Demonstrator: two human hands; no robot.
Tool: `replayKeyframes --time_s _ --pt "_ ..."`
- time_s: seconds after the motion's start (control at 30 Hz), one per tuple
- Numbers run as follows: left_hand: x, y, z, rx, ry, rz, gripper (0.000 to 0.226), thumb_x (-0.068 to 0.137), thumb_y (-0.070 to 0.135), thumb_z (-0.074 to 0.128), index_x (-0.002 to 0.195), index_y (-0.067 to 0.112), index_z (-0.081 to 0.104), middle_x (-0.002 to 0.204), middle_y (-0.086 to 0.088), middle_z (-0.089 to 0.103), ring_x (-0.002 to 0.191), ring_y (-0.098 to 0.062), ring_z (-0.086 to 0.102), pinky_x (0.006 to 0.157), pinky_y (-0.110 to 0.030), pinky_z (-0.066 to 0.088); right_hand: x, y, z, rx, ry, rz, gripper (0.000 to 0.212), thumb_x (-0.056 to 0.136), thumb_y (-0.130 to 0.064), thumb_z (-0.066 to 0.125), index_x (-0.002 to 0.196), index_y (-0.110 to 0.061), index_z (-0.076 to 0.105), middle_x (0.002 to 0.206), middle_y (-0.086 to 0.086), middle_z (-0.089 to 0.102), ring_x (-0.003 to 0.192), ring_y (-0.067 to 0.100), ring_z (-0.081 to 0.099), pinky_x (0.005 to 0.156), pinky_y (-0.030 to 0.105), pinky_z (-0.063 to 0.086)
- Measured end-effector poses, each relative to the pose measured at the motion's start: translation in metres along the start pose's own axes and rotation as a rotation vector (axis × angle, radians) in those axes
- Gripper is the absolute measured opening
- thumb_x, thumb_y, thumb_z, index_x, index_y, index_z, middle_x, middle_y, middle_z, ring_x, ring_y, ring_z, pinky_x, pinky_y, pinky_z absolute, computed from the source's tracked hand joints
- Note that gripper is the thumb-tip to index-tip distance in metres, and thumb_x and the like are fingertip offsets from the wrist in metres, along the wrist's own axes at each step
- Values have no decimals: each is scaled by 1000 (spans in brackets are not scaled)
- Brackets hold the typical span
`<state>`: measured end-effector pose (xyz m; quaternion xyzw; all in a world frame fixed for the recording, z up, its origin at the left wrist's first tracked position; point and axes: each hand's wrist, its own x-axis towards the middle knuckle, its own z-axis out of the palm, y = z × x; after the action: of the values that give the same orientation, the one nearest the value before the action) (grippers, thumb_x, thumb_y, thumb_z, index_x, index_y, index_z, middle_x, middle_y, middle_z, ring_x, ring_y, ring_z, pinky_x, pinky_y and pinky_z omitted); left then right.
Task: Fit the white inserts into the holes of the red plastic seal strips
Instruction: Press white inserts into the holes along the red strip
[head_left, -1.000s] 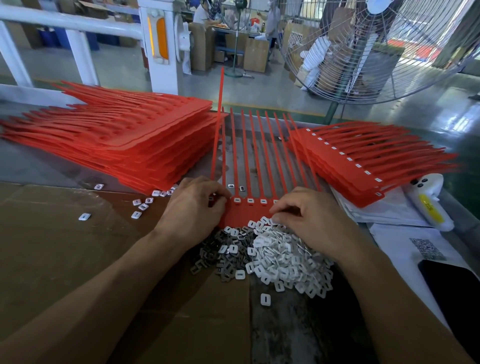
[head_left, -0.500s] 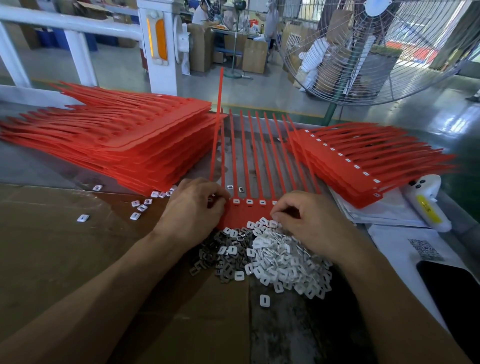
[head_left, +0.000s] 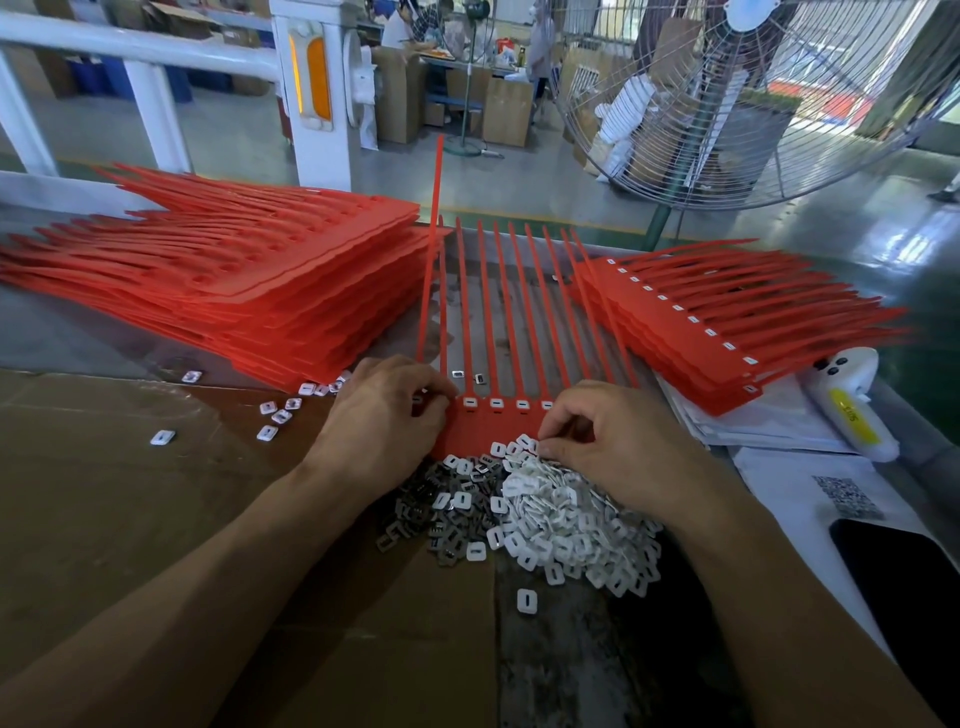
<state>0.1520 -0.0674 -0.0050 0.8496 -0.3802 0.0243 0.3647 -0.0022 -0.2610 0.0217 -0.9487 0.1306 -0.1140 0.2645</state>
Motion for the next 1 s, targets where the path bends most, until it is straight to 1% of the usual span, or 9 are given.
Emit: replayKeyframes --time_s 0.13,0.27,0.37,0.47,0.53,0.63,0.77,0.9,1.0 --pt "0 0 0 -4 4 0 17 97 31 62 109 36 73 115 15 62 118 -9 43 96 -28 37 -3 2 0 55 -4 -4 18 85 -26 84 77 -32 69 87 -26 66 75 -1 63 62 10 44" --pt "0 1 0 -6 10 0 17 96 30 63 108 36 74 113 16 63 116 -9 44 95 -27 36 -3 3 -2 135 -20 4 16 87 -25 81 80 -34 69 78 -19 71 65 0 65 57 12 46" --pt "0 1 0 -8 9 1 17 96 30 63 108 36 74 113 16 63 117 -9 44 95 -26 35 -3 4 -2 197 -35 17 17 90 -24 78 87 -38 69 82 -16 73 72 2 69 63 17 50" --pt "-1 0 0 -6 3 0 17 97 30 63 109 36 73 113 16 62 118 -9 43 97 -28 37 -3 5 -2 192 -33 16 21 91 -21 77 95 -41 72 92 -21 71 84 0 70 72 18 53" --pt "0 0 -1 -8 2 -1 17 97 31 62 109 36 73 113 17 62 118 -9 43 98 -29 37 -3 4 -2 191 -53 1 24 95 -20 74 102 -43 74 99 -26 69 85 -2 71 73 18 55" --pt "0 0 -1 -7 -2 4 17 97 31 63 109 37 73 114 17 62 119 -9 43 98 -29 38 -3 3 -2 163 -44 -18 19 98 -25 69 103 -42 76 102 -26 66 85 0 71 75 21 57" --pt "0 -1 0 -4 4 9 17 97 31 63 109 37 73 115 16 63 118 -10 44 99 -31 40 -3 2 -1 205 -29 -14 15 98 -24 70 94 -37 73 88 -23 70 74 -3 68 62 9 48" --pt "0 -1 1 -7 6 7 17 97 31 63 109 37 73 115 16 63 118 -10 44 98 -31 39 -4 2 -2 225 -25 -31 13 96 -25 71 89 -36 71 80 -13 72 69 4 67 62 16 50" --pt "-1 -2 0 -6 1 8 18 97 31 62 110 36 73 116 15 63 118 -9 44 98 -30 39 -4 0 -3 285 59 -9 13 95 -24 72 88 -35 71 79 -12 72 67 7 67 60 20 54"
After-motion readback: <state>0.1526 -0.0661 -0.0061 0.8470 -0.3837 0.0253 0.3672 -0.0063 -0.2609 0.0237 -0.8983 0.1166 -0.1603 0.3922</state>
